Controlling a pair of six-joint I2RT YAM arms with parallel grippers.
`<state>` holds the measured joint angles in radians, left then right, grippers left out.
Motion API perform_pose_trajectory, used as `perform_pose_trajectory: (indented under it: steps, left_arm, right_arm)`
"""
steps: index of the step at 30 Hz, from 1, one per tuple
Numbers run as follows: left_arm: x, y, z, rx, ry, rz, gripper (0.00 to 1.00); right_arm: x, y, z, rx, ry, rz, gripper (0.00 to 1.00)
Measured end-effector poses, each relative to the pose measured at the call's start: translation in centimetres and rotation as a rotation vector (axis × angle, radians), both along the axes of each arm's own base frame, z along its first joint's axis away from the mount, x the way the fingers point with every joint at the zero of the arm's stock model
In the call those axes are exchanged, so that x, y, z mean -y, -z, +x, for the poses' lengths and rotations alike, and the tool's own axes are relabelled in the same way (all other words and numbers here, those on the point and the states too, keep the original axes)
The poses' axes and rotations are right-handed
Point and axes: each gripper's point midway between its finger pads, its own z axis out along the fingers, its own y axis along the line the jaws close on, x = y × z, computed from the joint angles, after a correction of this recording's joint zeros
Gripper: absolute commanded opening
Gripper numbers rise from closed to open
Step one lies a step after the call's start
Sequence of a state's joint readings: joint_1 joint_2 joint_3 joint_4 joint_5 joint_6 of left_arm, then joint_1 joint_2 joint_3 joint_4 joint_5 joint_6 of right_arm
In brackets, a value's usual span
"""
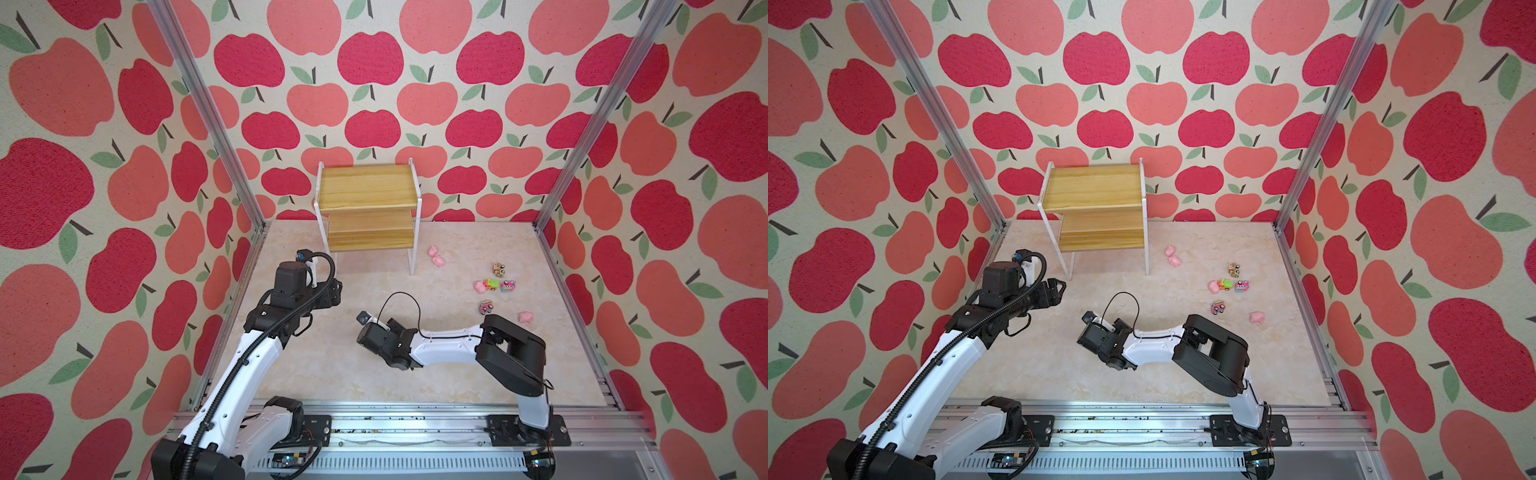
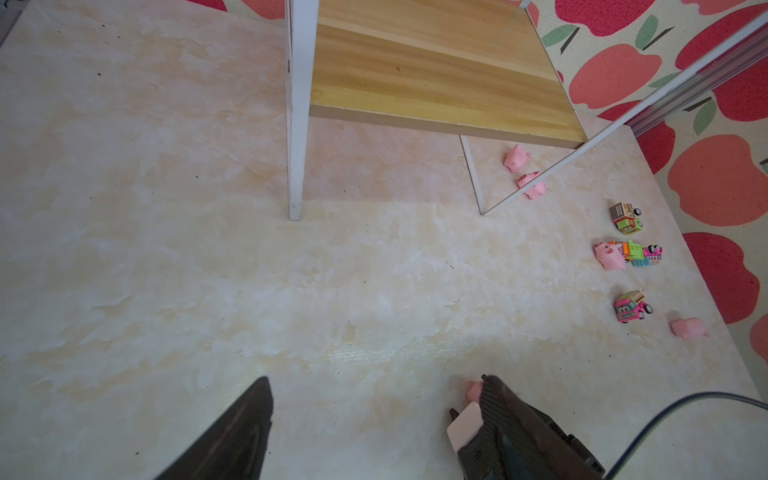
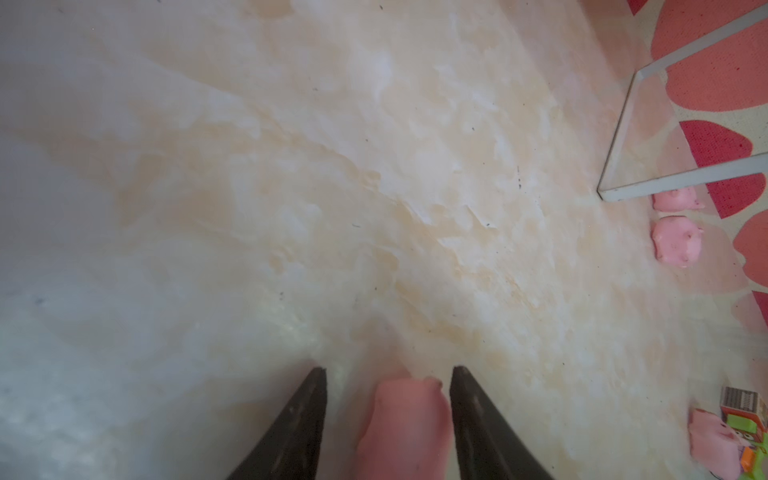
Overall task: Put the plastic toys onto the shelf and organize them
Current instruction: 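Close the right gripper on the pink pig and lift it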
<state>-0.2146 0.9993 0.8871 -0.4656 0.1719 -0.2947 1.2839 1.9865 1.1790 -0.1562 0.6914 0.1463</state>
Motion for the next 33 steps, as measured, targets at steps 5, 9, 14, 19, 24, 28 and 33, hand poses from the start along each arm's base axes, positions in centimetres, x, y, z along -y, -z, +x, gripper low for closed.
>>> perform_pose_trajectory:
  steps: [5,9,14,19,24,28,33]
  left_arm:
    - [-0.1,-0.1,0.1,0.004,-0.003,-0.004,0.81]
    - [-0.1,0.1,0.1,0.001,-0.004,-0.003,0.81]
    - [0.1,0.1,0.0,0.005,0.004,-0.011,0.81]
    - [0.4,-0.1,-0.4,0.026,0.018,-0.02,0.83]
    - [1.2,-0.4,-0.6,0.043,0.045,-0.023,0.83]
    - [1.6,-0.5,-0.7,0.049,0.062,-0.023,0.83]
    - [1.9,-0.5,-0.8,0.049,0.072,-0.023,0.83]
  right_arm:
    - [-2.2,-0.2,-2.0,-0.061,-0.069,0.084,0.63]
    - [-1.9,-1.3,-2.7,-0.096,-0.098,0.156,0.65]
    - [-0.4,-5.5,-3.2,-0.08,-0.131,0.364,0.7]
    - [1.9,-6.4,-3.6,-0.036,-0.148,0.527,0.71]
    - [3.5,-3.9,-3.4,-0.022,-0.134,0.578,0.7]
    - [4.0,-2.9,-2.5,-0.004,-0.105,0.638,0.68]
    - [4.2,-2.0,-1.0,0.008,-0.066,0.686,0.64]
